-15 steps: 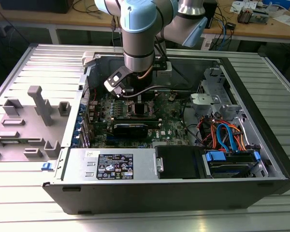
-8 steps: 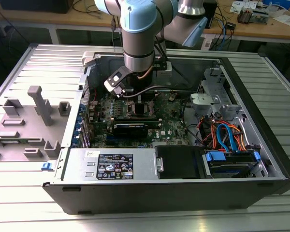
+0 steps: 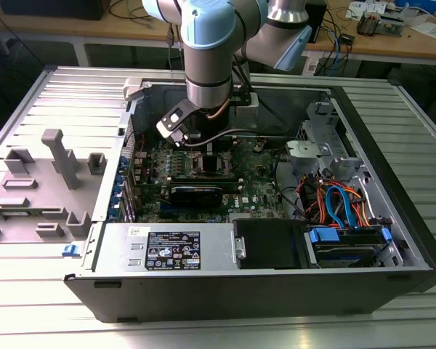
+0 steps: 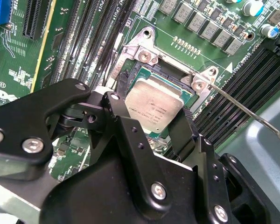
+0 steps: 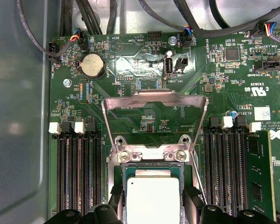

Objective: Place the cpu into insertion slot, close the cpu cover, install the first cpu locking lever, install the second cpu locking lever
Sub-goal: 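Place the cpu into insertion slot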

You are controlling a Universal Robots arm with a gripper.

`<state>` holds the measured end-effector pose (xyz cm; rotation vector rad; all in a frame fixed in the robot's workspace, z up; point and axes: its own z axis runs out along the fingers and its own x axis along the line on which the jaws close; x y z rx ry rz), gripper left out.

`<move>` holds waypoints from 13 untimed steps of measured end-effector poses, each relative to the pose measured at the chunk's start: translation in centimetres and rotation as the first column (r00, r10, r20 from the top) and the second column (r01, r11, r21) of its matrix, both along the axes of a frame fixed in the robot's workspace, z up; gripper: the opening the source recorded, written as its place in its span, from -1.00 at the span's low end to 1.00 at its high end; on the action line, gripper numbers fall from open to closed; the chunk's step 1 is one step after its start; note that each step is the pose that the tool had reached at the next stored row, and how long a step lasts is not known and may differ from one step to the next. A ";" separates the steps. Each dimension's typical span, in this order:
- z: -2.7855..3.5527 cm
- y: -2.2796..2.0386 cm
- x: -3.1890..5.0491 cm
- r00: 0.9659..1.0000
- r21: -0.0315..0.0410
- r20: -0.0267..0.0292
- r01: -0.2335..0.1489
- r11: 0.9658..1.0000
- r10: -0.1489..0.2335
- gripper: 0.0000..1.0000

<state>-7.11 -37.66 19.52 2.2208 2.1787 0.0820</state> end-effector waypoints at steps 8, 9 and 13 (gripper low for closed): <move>0.38 0.00 0.00 1.000 0.000 0.000 -0.001 1.000 0.001 0.19; 0.39 0.00 0.00 1.000 0.000 0.000 -0.001 1.000 0.001 0.19; 0.40 -0.01 0.02 1.000 0.000 0.000 -0.001 1.000 0.001 0.08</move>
